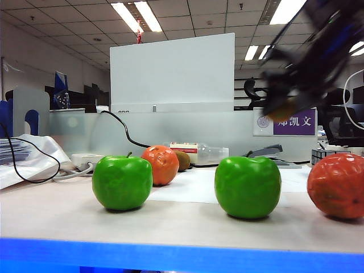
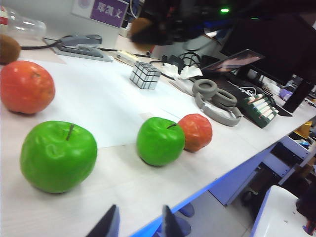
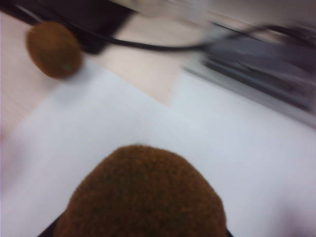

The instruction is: Put the same fruits together.

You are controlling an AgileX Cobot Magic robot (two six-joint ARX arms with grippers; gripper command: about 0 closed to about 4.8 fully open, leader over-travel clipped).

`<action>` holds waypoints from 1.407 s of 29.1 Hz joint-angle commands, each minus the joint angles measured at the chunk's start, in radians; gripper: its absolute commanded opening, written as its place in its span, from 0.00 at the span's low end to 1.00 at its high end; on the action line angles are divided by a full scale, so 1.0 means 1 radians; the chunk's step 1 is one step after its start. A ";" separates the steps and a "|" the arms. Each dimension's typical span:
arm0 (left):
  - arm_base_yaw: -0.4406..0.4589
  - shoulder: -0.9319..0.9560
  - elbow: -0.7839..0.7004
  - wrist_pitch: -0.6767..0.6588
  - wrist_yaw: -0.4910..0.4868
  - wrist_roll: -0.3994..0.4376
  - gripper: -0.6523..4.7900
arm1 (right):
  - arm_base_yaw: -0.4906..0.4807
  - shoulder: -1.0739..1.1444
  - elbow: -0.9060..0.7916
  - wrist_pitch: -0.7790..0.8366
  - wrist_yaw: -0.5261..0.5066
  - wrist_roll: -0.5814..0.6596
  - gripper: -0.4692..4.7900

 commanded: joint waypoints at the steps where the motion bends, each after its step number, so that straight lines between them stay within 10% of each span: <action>1: 0.000 -0.002 0.002 0.006 -0.018 0.000 0.34 | 0.029 0.137 0.135 0.008 -0.042 -0.026 0.07; 19: 0.001 -0.002 0.002 0.005 -0.039 0.001 0.35 | 0.136 0.576 0.616 0.003 -0.130 -0.115 0.07; 41: 0.001 -0.002 0.002 0.004 -0.035 0.004 0.46 | 0.179 0.626 0.626 0.072 0.047 -0.133 0.07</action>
